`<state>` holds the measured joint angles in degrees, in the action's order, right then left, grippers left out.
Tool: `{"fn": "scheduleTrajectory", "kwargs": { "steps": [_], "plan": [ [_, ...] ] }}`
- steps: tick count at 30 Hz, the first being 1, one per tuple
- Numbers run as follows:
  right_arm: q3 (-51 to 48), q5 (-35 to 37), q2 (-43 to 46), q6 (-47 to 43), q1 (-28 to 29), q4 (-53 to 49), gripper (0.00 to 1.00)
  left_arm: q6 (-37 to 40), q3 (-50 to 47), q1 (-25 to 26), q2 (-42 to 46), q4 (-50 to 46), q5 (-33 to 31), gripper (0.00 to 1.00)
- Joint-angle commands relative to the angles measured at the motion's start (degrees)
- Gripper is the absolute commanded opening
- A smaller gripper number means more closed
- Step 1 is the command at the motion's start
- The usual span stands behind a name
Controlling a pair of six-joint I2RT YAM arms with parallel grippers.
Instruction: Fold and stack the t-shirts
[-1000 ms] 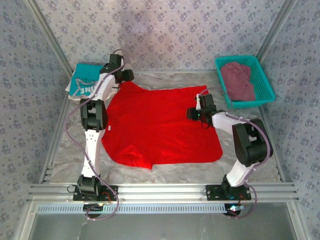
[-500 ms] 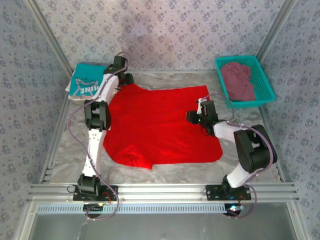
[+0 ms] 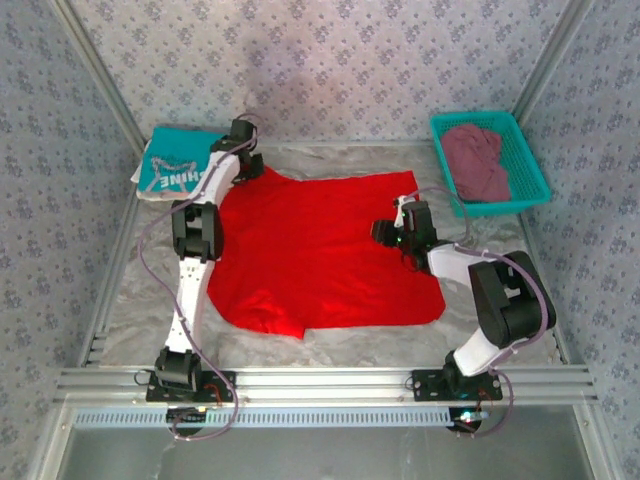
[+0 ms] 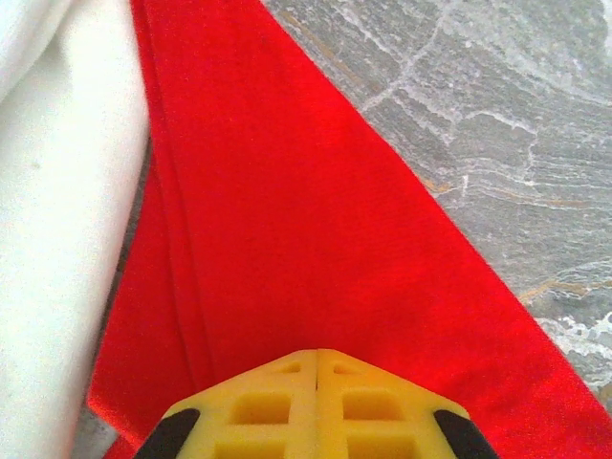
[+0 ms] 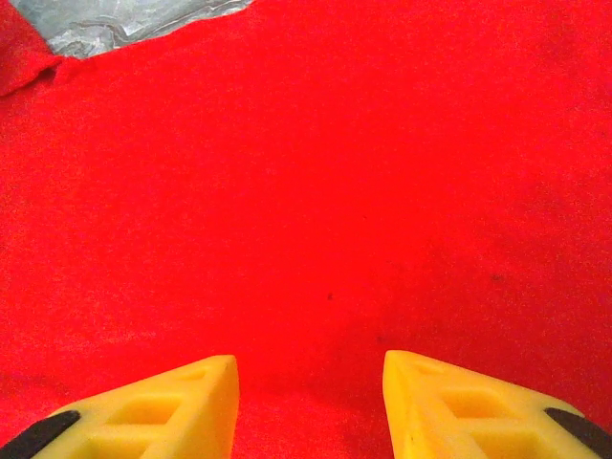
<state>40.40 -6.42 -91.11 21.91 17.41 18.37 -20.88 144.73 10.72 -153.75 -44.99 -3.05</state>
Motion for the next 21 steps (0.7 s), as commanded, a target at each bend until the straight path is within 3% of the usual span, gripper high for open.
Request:
{"fn": "scheduleTrajectory", "kwargs": {
  "steps": [1,17,18,19,21],
  "plan": [
    [-0.9,-0.5,1.6,1.2,0.1,0.8,0.46,-0.4,2.0,0.7,3.4,-0.5,-1.3,0.0],
    [-0.4,-1.4,0.3,1.9,0.5,1.1,0.46,-2.6,6.4,1.7,3.6,-1.6,-1.4,0.0],
    [-0.4,-1.5,0.4,1.9,0.6,1.3,0.46,-2.7,6.2,1.5,3.6,-2.2,-1.9,0.12],
    [-0.5,-1.6,0.6,2.0,0.6,1.3,0.46,-2.8,5.5,1.4,3.8,-2.8,-2.2,0.31],
    [-0.7,-1.7,1.0,2.0,0.6,1.3,0.46,-2.9,3.5,1.1,4.3,-2.9,-2.2,0.44]
  ]
}}
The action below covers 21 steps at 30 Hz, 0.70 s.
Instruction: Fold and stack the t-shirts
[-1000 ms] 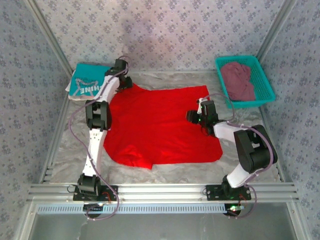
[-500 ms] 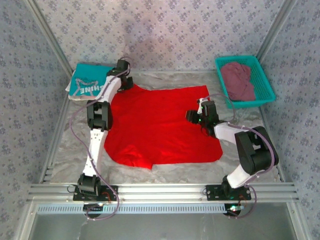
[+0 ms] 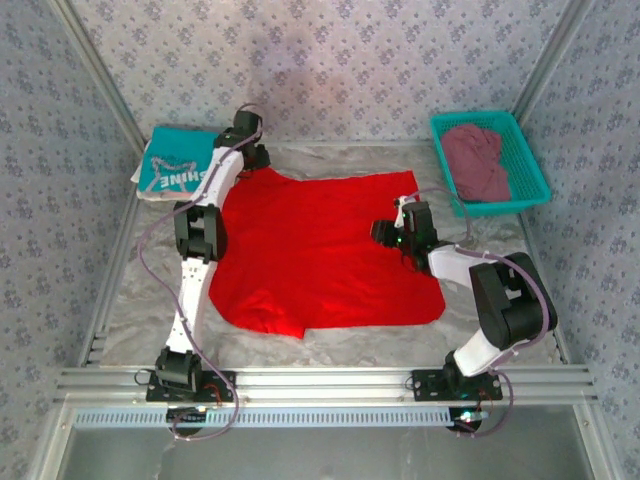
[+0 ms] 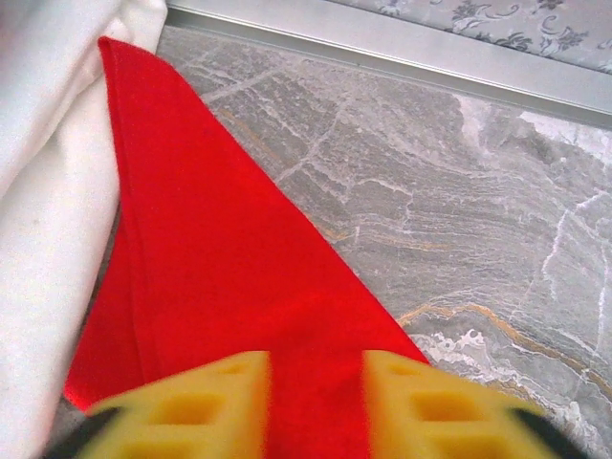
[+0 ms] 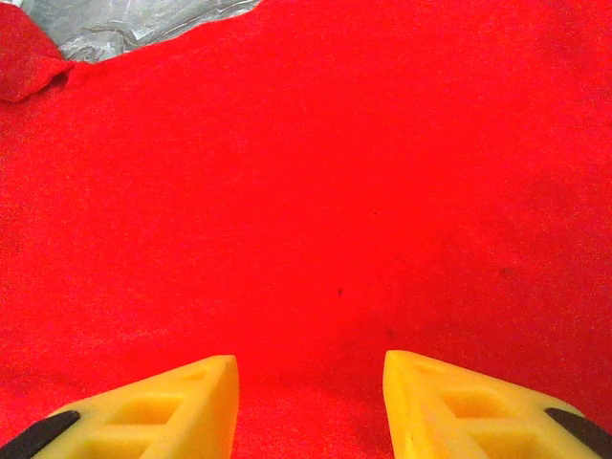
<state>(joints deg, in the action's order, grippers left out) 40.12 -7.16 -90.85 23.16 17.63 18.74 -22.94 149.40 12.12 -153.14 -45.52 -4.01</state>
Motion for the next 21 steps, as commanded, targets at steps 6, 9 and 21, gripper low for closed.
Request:
{"fn": "scheduleTrajectory", "kwargs": {
  "steps": [6,9,21],
  "plan": [
    [-0.8,-0.4,1.1,0.6,0.7,1.7,0.48,-2.1,-9.3,-1.1,5.4,0.8,-0.7,0.56],
    [-0.7,-0.5,0.8,0.6,0.8,1.7,0.48,-2.3,-10.2,-1.2,5.4,1.6,-0.3,0.46],
    [-0.5,-0.4,0.5,0.6,0.7,1.6,0.48,-1.4,-13.9,-1.7,11.1,5.3,-1.1,0.0]
  ]
}}
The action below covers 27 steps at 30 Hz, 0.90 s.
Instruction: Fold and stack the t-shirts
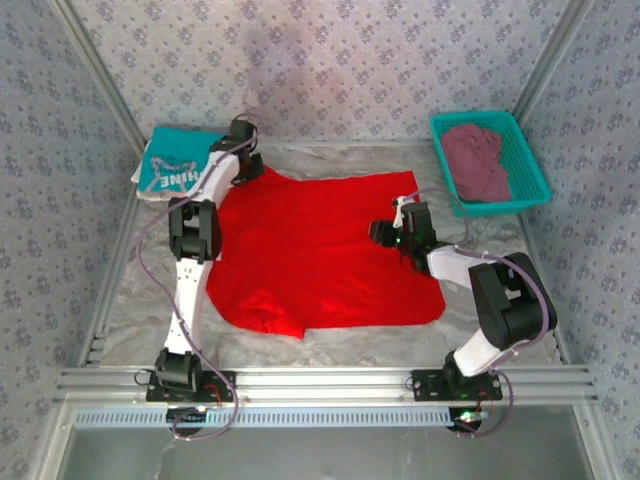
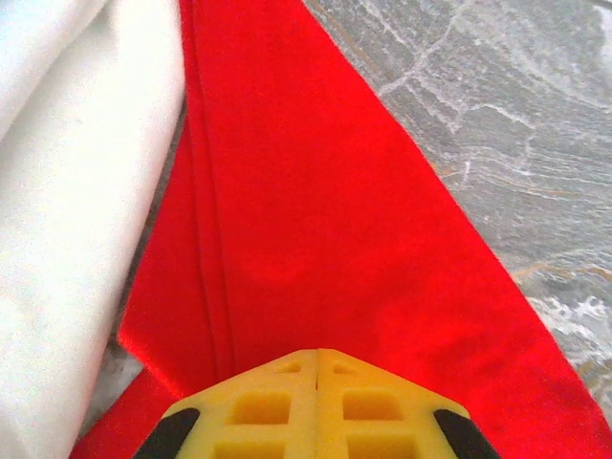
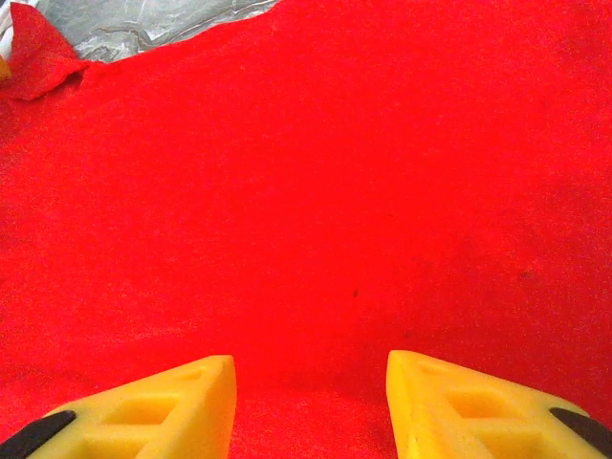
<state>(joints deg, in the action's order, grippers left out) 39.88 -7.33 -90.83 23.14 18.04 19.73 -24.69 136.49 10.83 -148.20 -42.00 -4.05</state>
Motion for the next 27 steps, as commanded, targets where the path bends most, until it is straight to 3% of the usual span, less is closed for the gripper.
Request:
{"fn": "scheduleTrajectory", "kwargs": {
  "steps": [1,5,12,15,19,27],
  "plan": [
    [-0.3,-0.2,0.5,0.6,0.3,0.6,0.48,0.3,-2.1,-0.4,7.3,2.3,-1.5,0.0],
    [-0.3,-0.5,0.3,0.9,0.3,0.7,0.48,0.9,-4.3,-0.3,10.2,2.7,-3.4,0.05],
    [-0.3,-0.7,0.5,1.0,0.3,0.7,0.48,1.3,-0.2,0.2,8.1,0.4,-1.6,0.0],
    [-0.2,-0.6,0.6,0.9,0.3,0.5,0.48,0.9,1.7,0.4,6.5,-1.8,-1.4,0.24],
    [-0.3,-1.0,0.5,1.0,0.3,0.6,0.48,0.0,2.5,-0.1,4.3,-3.6,-2.0,0.35],
    [-0.3,-1.4,0.2,1.1,0.4,1.1,0.49,0.1,3.1,-0.3,1.4,-5.0,-1.3,0.38]
  ]
}}
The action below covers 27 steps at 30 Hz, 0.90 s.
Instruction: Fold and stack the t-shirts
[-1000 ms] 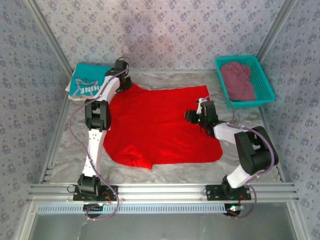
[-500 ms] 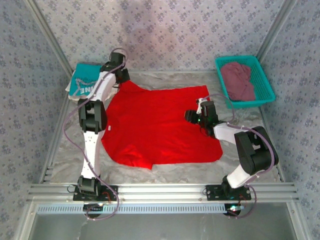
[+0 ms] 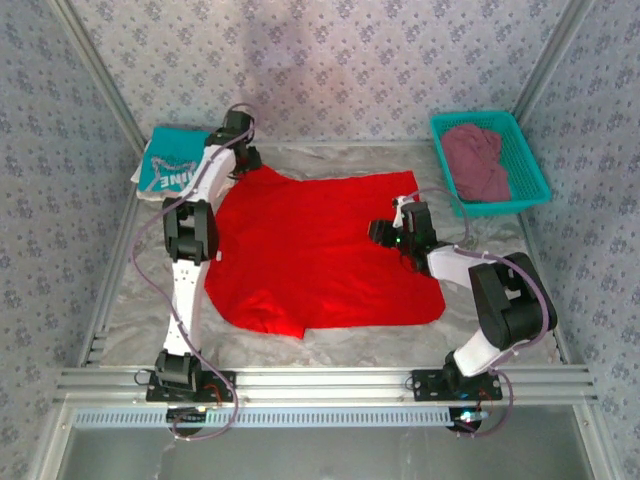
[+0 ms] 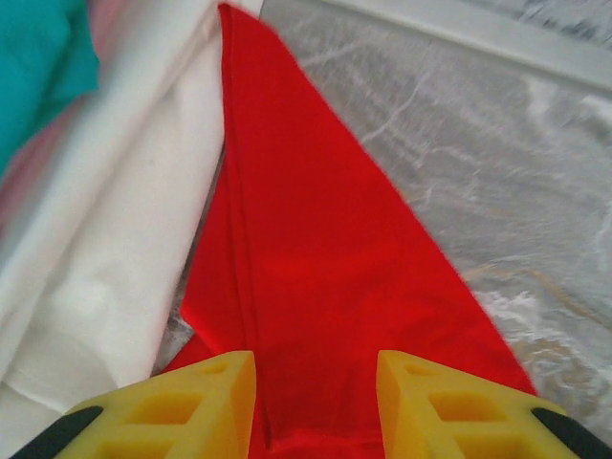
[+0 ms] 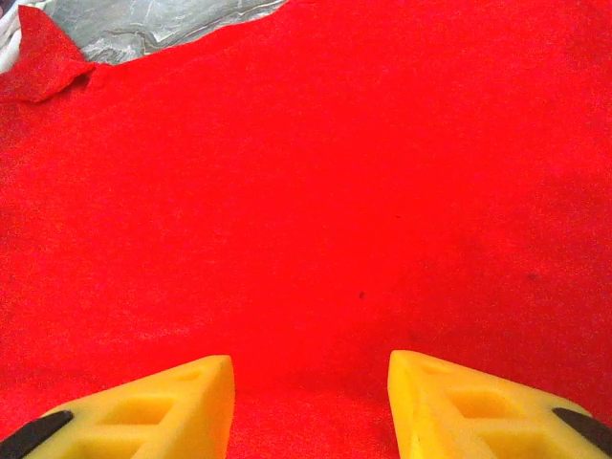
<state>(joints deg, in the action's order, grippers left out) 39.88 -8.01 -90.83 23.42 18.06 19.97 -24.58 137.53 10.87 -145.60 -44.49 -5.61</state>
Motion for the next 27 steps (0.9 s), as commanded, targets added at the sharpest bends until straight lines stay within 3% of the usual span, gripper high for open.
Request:
{"fn": "scheduleTrajectory", "kwargs": {
  "steps": [1,13,27],
  "plan": [
    [-0.3,-0.7,0.3,0.8,0.3,0.7,0.5,-0.2,1.9,-0.3,-1.4,-2.7,0.2,0.38],
    [-0.2,-0.9,0.4,1.0,0.4,0.7,0.51,-0.5,1.7,-0.3,-3.5,-2.5,0.9,0.36],
    [-0.3,-1.0,0.5,0.9,0.5,0.7,0.51,-0.2,2.1,-0.3,-3.4,-1.7,1.5,0.05]
  ]
}}
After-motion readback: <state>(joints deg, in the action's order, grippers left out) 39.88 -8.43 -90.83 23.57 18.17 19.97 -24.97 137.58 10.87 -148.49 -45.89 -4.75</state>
